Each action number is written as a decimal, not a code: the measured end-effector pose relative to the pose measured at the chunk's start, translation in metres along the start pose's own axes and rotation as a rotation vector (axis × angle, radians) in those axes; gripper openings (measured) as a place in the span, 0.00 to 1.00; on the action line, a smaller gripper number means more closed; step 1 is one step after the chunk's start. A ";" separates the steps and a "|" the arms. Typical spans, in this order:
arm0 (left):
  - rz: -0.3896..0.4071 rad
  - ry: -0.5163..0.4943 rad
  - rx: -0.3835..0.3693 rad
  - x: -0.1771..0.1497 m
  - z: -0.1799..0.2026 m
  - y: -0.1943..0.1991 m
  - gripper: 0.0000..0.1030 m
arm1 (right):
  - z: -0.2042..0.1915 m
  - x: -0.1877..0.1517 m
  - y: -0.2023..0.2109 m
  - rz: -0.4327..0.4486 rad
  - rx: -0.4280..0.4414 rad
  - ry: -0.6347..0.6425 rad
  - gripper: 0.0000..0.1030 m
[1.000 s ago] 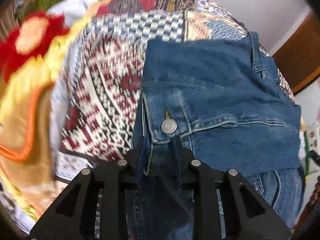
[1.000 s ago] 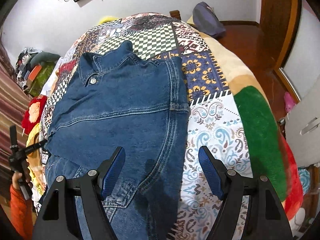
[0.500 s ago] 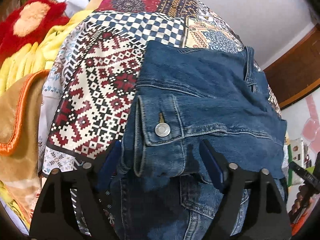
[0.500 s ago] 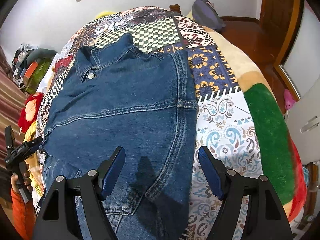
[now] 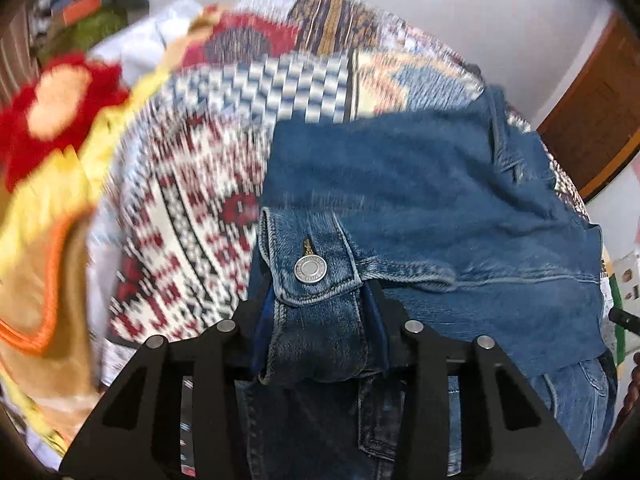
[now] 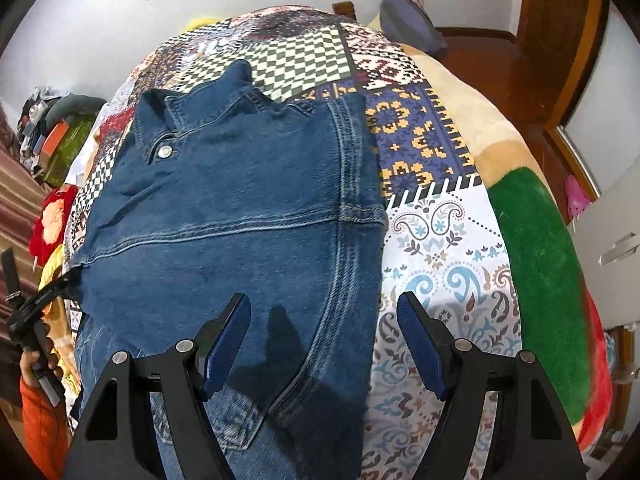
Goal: Fold large clothes
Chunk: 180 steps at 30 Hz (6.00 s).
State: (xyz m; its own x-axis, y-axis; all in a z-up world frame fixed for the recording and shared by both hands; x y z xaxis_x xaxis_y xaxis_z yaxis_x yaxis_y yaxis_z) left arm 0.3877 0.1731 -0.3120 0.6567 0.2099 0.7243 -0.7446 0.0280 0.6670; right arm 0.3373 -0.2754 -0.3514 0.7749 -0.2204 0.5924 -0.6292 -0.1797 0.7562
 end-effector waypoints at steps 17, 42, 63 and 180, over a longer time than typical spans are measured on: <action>-0.035 -0.034 0.029 0.007 -0.016 -0.017 0.42 | -0.007 0.000 -0.044 -0.057 0.003 0.003 0.73; -0.091 0.087 0.061 0.055 -0.068 -0.066 0.71 | 0.013 0.086 -0.059 0.062 0.025 -0.005 0.74; -0.056 0.087 0.031 0.094 -0.039 -0.102 0.10 | -0.030 0.121 -0.091 0.103 0.076 0.169 0.10; 0.193 0.043 -0.084 0.039 0.021 0.131 0.12 | -0.108 0.089 0.067 0.263 0.256 0.300 0.15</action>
State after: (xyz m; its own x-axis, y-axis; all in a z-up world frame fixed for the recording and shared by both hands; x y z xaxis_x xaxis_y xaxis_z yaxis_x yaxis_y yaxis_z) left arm 0.3185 0.1644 -0.1925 0.4966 0.2611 0.8278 -0.8646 0.0642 0.4984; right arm 0.3706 -0.2039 -0.2184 0.5468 -0.0100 0.8372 -0.7717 -0.3940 0.4993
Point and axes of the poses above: each gripper's, at about its wrist camera, not at the fingertips, and y roughly against the way its jaws point, z to its right, x to its top, the point moved 10 cm from there along -y, roughly the way its jaws point, and after that the axes turned 15 degrees about z, right-handed, at the moved point
